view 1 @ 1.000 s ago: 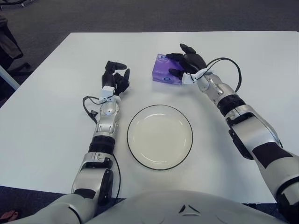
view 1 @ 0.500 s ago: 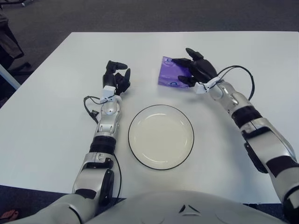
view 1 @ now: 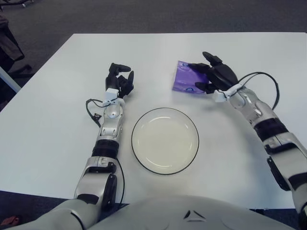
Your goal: Put the tissue paper into the plate.
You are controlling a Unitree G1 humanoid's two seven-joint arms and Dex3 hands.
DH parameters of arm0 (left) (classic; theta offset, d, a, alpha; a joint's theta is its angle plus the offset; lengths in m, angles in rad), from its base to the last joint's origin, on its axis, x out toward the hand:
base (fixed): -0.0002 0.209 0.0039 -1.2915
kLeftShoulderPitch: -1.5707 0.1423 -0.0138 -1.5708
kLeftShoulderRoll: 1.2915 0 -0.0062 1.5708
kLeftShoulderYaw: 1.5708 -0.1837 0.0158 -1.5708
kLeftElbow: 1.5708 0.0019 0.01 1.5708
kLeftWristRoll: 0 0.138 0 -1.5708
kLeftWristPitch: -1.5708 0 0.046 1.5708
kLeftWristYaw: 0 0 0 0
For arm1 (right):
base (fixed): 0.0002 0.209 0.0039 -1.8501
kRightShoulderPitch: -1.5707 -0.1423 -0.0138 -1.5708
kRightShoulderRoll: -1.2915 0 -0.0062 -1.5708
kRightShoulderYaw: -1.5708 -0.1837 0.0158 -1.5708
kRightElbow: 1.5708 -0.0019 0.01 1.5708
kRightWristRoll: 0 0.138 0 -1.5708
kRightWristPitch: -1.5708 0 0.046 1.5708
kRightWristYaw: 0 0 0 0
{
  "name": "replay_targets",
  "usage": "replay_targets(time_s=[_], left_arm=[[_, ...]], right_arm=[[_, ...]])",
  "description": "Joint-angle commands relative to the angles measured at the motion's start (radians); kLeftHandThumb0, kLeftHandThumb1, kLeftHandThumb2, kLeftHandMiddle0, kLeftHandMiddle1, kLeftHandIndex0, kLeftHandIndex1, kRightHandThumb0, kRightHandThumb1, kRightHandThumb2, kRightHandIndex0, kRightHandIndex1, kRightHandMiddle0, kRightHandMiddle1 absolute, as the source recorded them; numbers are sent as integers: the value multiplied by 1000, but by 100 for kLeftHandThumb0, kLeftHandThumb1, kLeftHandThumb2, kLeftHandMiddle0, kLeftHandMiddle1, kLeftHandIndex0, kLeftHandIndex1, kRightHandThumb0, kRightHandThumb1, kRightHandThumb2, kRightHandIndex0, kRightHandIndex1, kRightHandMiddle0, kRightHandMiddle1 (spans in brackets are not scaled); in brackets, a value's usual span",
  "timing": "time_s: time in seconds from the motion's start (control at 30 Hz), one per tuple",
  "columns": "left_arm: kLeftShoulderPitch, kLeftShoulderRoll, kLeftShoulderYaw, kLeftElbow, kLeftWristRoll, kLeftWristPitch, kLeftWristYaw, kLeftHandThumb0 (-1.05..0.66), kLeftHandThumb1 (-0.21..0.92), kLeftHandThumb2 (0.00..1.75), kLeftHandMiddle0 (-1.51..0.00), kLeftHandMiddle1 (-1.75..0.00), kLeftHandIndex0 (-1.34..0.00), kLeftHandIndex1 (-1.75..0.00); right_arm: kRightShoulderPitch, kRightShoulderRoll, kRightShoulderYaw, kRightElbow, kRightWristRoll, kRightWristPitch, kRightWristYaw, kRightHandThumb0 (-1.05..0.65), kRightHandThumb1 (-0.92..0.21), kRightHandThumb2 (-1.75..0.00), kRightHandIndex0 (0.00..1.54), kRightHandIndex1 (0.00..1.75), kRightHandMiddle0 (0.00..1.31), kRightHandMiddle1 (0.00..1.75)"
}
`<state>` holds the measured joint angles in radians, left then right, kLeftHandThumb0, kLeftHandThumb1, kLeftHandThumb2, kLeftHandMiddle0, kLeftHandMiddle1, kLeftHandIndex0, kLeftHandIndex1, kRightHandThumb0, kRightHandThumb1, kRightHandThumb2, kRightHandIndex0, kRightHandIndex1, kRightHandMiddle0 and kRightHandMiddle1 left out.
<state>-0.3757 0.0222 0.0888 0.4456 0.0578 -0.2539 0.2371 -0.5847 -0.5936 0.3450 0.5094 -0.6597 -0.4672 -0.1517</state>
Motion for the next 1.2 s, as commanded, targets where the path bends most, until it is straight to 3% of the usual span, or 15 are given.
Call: replay_targets(time_s=[0.0,0.47,0.8,1.17], left_arm=[[116,-9,3,75,6,4,5,-37,82,51,-84,-175,-41,-158],[105,0,1,96,4,0,1,-37,82,51,-84,-175,-41,-158],[101,3,3,110,2,-6,-2,-36,86,41,-81,-175,-43,-154],[102,4,2,118,-1,-15,-6,-36,90,34,-79,-175,-44,-152]], right_arm=[[51,-24,-11,-25,-4,19,37,-70,-92,-97,59,1,51,2],[56,-29,-37,-55,-20,48,42,-70,-92,-96,61,1,50,1],[33,-9,-34,-80,-64,78,3,-69,-92,-95,59,0,50,1],[35,47,-41,-192,-157,222,-53,-67,-92,-90,53,0,50,0]])
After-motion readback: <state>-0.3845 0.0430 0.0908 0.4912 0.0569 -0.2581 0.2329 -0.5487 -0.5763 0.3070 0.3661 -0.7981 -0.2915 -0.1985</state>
